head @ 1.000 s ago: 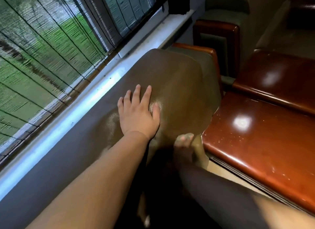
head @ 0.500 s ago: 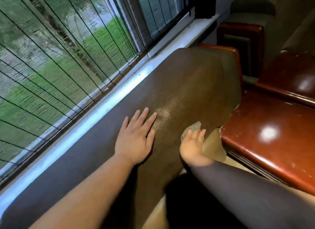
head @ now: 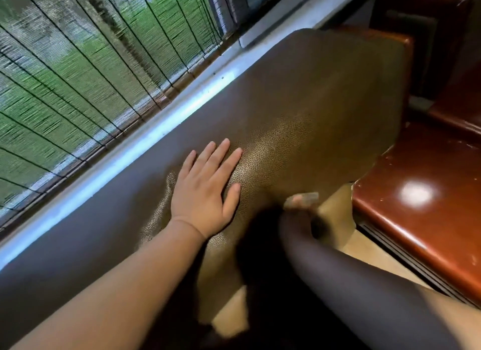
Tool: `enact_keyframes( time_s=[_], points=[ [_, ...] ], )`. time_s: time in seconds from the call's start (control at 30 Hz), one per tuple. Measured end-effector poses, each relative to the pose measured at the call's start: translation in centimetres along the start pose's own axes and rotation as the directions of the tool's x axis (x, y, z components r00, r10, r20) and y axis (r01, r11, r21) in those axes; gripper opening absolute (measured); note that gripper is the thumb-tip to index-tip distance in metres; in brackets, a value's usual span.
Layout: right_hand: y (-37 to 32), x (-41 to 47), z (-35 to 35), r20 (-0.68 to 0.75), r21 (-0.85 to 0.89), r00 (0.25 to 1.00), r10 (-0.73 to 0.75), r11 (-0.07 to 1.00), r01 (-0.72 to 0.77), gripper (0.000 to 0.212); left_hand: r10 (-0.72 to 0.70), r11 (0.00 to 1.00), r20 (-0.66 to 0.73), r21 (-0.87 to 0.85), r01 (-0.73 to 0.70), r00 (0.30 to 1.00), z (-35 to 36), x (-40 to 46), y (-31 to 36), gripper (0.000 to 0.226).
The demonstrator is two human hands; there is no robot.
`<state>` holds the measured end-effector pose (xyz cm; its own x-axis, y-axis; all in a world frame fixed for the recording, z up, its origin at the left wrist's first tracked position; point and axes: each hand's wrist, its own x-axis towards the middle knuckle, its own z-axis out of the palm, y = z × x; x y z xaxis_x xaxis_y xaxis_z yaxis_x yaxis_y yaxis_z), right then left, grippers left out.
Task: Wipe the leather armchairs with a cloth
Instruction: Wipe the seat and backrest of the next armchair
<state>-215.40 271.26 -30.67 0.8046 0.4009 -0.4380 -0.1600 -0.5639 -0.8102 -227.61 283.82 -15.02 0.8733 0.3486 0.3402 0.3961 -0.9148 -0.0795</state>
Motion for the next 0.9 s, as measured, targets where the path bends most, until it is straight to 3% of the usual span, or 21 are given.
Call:
enact_keyframes(
  time_s=[0.03,0.07,0.13,0.17,0.27,0.33,0.43,0.5,0.57,0.63,0.77,0.83,0.9],
  points=[
    [-1.5,-1.1,0.1,-0.020,-0.070,0.997,-0.074,0.995,0.072,0.075,-0.010,1.000,-0.006,0.004,0.010,1.000,0.0,0.0,0.0,0.062],
    [-3.4,-3.2,0.2,-0.060,-0.068,0.969,-0.241,0.969,0.237,0.078,-0.027,0.999,-0.011,0.018,0.027,1.000,0.0,-0.1,0.0,0.063],
    [-6.6,-7.3,0.0,-0.095,-0.094,0.807,-0.583,0.812,0.575,0.069,-0.084,0.994,-0.007,0.063,0.084,0.996,0.1,-0.4,0.4,0.067],
    [-7.4,-8.7,-0.1,-0.098,-0.097,0.759,-0.643,0.766,0.636,0.068,-0.108,0.990,-0.002,0.088,0.108,0.994,0.1,-0.6,0.7,0.070],
    [-6.8,-7.6,-1.0,-0.160,-0.098,0.739,-0.654,0.756,0.647,0.078,-0.145,0.975,-0.013,0.167,0.145,0.989,-0.2,-0.6,1.2,0.075],
    [-4.5,-5.4,-1.1,-0.132,-0.148,0.761,-0.636,0.771,0.619,0.075,-0.143,0.972,-0.012,0.188,0.143,0.990,-0.2,0.0,1.2,0.076],
    [0.4,-2.8,-2.3,0.021,-0.031,0.945,-0.325,0.945,0.326,0.075,-0.149,0.969,0.003,0.198,0.146,0.989,0.0,0.4,1.6,0.077],
    [1.9,-2.6,-2.6,0.082,-0.023,0.993,-0.088,0.996,0.090,0.064,-0.156,0.970,0.010,0.192,0.151,0.988,-0.1,0.0,1.9,0.077],
    [-0.1,-4.5,-1.4,0.055,0.087,0.994,-0.094,0.992,0.089,0.070,-0.157,0.969,0.004,0.193,0.153,0.988,-0.2,-0.4,1.8,0.077],
    [-3.5,-7.0,0.3,-0.047,0.216,0.978,-0.204,0.954,0.209,0.084,-0.166,0.965,-0.006,0.203,0.163,0.986,-0.2,-0.6,1.6,0.077],
    [-1.1,-6.2,1.3,-0.161,0.126,0.926,-0.342,0.923,0.363,0.077,-0.177,0.961,0.004,0.217,0.172,0.984,0.0,-0.7,1.7,0.078],
    [2.5,-4.2,2.2,-0.203,0.112,0.955,-0.219,0.963,0.244,0.074,-0.176,0.963,0.022,0.212,0.167,0.984,0.1,-0.6,1.7,0.078],
    [3.0,-3.7,2.5,-0.227,0.211,0.973,-0.042,0.973,0.091,0.074,-0.179,0.963,0.021,0.210,0.171,0.984,0.1,-0.5,1.7,0.078]
  ],
)
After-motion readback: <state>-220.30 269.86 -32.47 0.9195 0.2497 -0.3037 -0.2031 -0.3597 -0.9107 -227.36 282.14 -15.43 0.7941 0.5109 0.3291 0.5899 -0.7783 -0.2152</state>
